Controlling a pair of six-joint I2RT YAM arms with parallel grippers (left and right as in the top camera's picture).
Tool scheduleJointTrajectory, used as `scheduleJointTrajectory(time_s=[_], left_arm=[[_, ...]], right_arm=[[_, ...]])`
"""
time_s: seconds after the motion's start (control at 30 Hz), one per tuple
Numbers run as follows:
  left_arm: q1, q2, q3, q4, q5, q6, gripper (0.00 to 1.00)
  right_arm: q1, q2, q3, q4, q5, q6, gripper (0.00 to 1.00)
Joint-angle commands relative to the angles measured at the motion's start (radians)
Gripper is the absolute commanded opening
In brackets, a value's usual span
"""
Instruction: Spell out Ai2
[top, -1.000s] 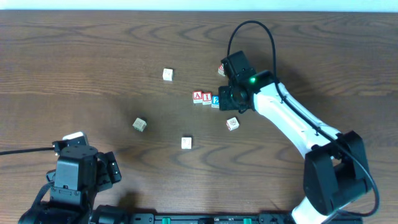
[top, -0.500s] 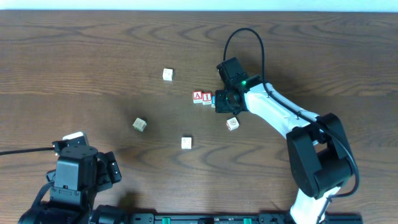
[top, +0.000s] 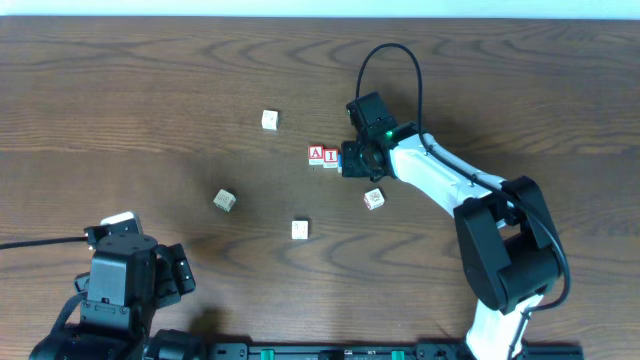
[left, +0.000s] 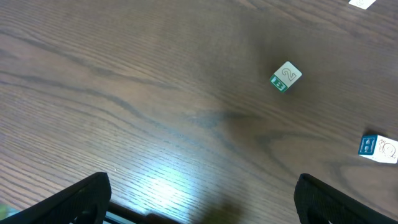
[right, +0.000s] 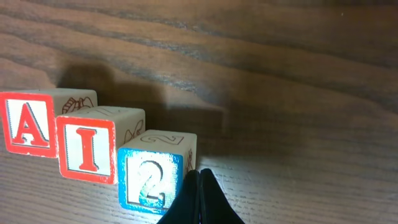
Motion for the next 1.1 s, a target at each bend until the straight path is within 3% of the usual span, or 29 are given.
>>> scheduleJointTrajectory(time_s=[0.0, 0.67, 1.07], left_arm=[[0.003, -0.003, 0.004, 0.001, -0.001, -0.004, 0.95], [0.003, -0.003, 0.004, 0.001, -0.001, -0.004, 0.95], [0.003, -0.003, 0.004, 0.001, -0.001, -0.004, 0.95]], right_arm=[[0.009, 0.008, -0.002, 0.008, -0.006, 0.014, 0.01], [-0.020, 0.008, 0.029, 0.138, 0.068, -0.039, 0.01], [-0.006, 0.008, 0.037, -0.002, 0.016, -0.019, 0.01]])
